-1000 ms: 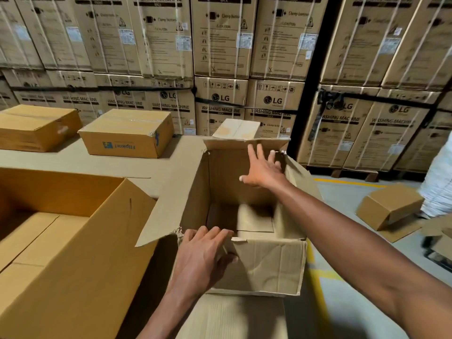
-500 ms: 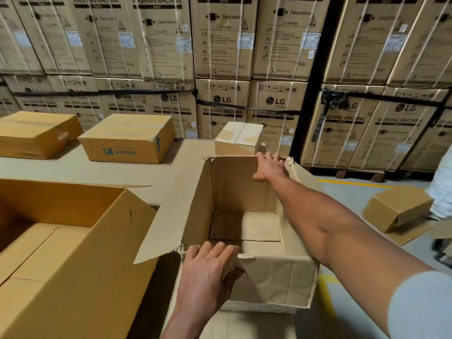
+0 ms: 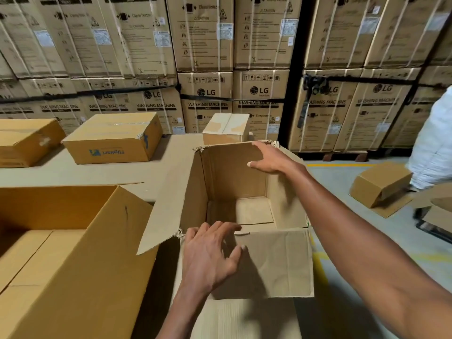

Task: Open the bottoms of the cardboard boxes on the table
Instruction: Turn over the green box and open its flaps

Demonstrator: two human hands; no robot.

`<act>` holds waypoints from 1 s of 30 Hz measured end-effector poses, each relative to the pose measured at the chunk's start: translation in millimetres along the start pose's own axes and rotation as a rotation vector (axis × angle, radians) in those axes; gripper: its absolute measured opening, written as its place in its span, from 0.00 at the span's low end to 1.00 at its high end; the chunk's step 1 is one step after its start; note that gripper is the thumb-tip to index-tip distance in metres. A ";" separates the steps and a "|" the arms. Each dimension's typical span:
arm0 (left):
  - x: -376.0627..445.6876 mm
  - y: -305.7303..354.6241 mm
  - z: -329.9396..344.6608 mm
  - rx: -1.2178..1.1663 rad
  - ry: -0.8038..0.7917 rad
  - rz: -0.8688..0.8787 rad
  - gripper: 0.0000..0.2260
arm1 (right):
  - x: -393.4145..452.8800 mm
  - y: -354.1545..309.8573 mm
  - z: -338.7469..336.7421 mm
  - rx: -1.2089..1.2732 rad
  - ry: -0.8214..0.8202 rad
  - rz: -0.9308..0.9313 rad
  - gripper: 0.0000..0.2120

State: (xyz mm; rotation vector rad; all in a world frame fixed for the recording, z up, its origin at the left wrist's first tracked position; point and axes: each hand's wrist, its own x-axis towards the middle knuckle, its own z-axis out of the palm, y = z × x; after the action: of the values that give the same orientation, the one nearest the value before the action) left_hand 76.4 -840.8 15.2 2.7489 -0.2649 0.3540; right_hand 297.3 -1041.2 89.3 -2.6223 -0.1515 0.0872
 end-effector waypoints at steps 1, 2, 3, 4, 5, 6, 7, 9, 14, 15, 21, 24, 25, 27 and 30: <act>0.7 0.9 0.1 -0.017 -0.002 -0.004 0.23 | -17.8 1.2 -4.1 0.034 0.027 0.002 0.38; 1.2 2.2 -0.3 -0.034 0.001 -0.006 0.23 | -37.0 1.9 -6.8 0.077 0.066 -0.001 0.36; 1.9 3.4 -0.7 -0.058 0.014 -0.012 0.23 | -57.9 1.9 -8.2 0.131 0.114 -0.009 0.33; 3.0 3.8 -1.0 -0.101 0.031 -0.021 0.22 | -79.9 2.0 -8.2 0.200 0.161 -0.019 0.29; 4.9 5.1 -2.3 -0.163 0.051 -0.031 0.22 | -102.6 2.3 -6.8 0.273 0.201 -0.035 0.26; 7.5 5.7 -3.0 -0.248 0.070 -0.042 0.22 | -123.8 2.8 -4.5 0.334 0.233 -0.057 0.24; 10.2 6.9 -4.1 -0.350 0.086 -0.047 0.20 | -142.9 3.8 -1.5 0.381 0.264 -0.075 0.22; 15.5 13.8 -6.6 -0.553 0.095 -0.040 0.15 | -175.3 9.0 5.4 0.467 0.328 -0.084 0.19; 15.5 55.6 -2.8 -0.784 0.129 0.111 0.13 | -241.5 38.6 19.8 0.648 0.474 -0.027 0.18; 12.8 67.7 0.0 -0.816 0.145 0.137 0.13 | -252.9 46.9 22.8 0.696 0.501 -0.015 0.17; -13.2 157.5 32.8 -0.911 0.116 0.237 0.10 | -310.6 117.2 40.0 0.932 0.579 0.109 0.16; -22.0 207.4 59.8 -0.941 0.039 0.250 0.09 | -329.0 162.9 42.4 0.992 0.557 0.173 0.15; -23.8 223.6 70.2 -0.967 0.013 0.228 0.09 | -333.9 178.0 39.5 1.002 0.557 0.192 0.15; -26.2 254.9 93.0 -1.035 -0.027 0.157 0.10 | -342.2 210.0 28.2 1.004 0.546 0.231 0.15; -24.7 294.5 129.3 -1.093 -0.096 0.068 0.11 | -350.0 260.7 6.3 0.952 0.478 0.280 0.16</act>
State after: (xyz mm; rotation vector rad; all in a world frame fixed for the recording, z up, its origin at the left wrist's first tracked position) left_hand 13.4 -1155.9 -13.8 1.6800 -0.4191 0.0439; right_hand -26.6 -1306.9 -33.1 -1.6330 0.3463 -0.3003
